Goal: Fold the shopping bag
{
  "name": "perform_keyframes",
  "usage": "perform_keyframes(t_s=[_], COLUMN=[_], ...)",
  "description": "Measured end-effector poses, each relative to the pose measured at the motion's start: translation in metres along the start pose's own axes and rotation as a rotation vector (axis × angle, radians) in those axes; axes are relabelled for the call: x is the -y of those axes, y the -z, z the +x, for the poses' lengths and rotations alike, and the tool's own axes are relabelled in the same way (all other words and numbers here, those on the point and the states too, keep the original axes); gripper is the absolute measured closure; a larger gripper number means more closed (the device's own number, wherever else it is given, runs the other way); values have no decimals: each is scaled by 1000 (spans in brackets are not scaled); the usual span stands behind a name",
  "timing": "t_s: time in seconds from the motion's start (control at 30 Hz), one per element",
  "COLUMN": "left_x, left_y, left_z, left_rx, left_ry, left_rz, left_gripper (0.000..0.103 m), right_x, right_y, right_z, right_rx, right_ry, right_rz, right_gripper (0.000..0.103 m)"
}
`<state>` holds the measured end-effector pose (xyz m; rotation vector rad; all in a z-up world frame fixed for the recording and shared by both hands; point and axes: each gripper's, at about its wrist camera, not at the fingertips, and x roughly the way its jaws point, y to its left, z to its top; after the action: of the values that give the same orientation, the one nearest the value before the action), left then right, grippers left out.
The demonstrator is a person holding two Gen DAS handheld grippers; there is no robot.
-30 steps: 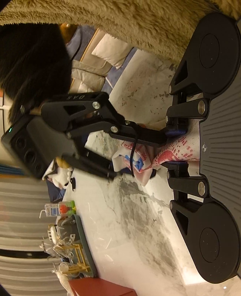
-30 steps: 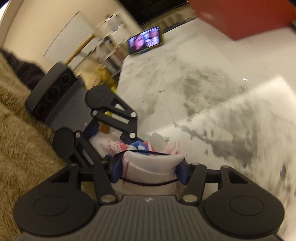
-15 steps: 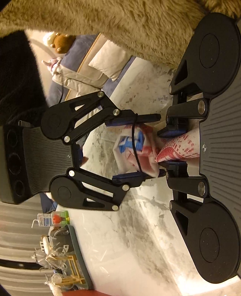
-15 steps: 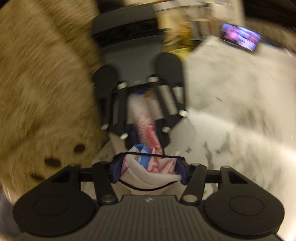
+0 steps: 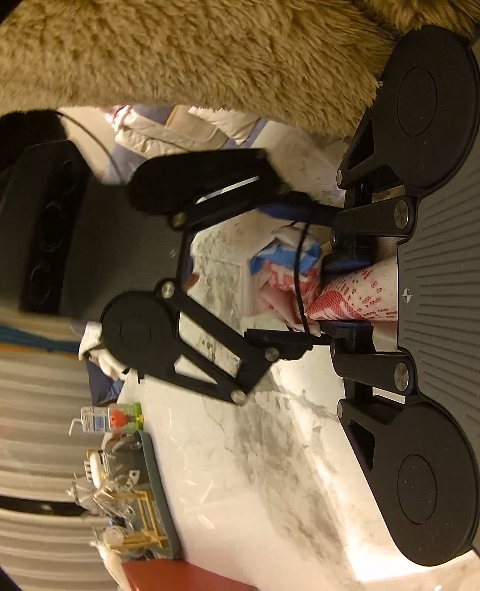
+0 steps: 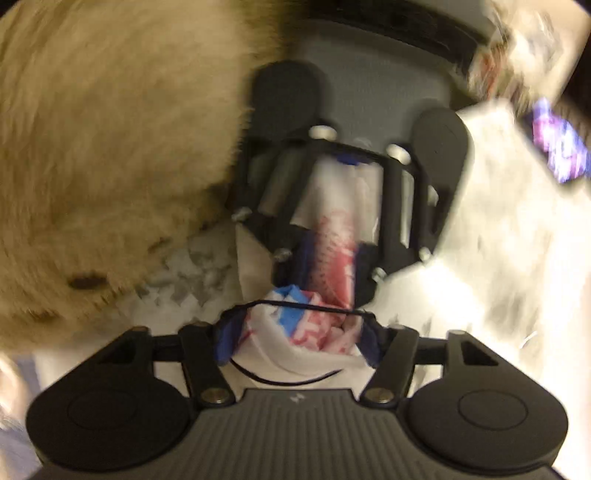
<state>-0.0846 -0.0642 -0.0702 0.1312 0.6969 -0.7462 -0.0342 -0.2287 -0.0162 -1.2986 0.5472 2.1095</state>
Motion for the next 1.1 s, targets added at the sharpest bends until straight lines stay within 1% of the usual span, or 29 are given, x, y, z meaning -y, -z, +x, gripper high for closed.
perform_keyframes(t_s=[0.03,0.07,0.1,0.13,0.2,0.27,0.33,0.4,0.47,0.53,0.6,0.7,0.73,0.8,0.83,0.87,0.93,1.03,1.1], left_x=[0,0,0,-1,-1,-2,-2,-6,-5,-6,-7,-6,-4,0,2,2,3,2,0], left_y=[1,1,2,3,5,6,4,-4,-5,1,5,3,3,3,3,3,4,6,8], left_z=[0,-2,-3,-4,-5,-6,-5,-2,-6,-7,-6,-6,-7,-9,-11,-14,-18,-23,-22], left_rx=[3,6,9,12,17,21,13,-10,-18,1,15,11,14,22,19,16,19,26,38], left_ry=[-2,-4,-2,-1,1,3,2,-2,-3,7,15,13,6,-17,-32,-45,-63,-71,-65], left_rz=[-7,-13,-24,-22,-19,-24,-19,-11,4,19,47,87,113,161,179,190,193,179,151], left_gripper=[77,77,77,77,77,77,77,76,76,76,76,75,75,73,73,73,73,73,73], right_x=[-4,-12,-15,-10,-8,-17,-22,-24,-25,-28,-28,-28,-25,-26,-28,-32,-34,-37,-40], right_y=[4,7,9,10,9,9,10,7,7,7,-2,-13,-18,-32,-35,-34,-33,-23,-16], right_z=[-2,-4,-6,-7,-12,-13,-16,-20,-23,-26,-20,-16,-12,-6,-1,3,1,-8,-14], right_rx=[27,53,60,52,45,28,25,26,18,-5,-43,-110,-154,-252,-289,-303,-310,-244,-212], right_ry=[24,61,78,56,44,75,91,86,81,80,79,66,59,38,27,31,31,50,56], right_rz=[33,31,62,168,240,205,209,194,194,200,198,192,197,182,162,152,156,195,198], right_gripper=[35,34,34,32,33,32,33,32,31,30,30,29,27,17,0,0,0,0,0])
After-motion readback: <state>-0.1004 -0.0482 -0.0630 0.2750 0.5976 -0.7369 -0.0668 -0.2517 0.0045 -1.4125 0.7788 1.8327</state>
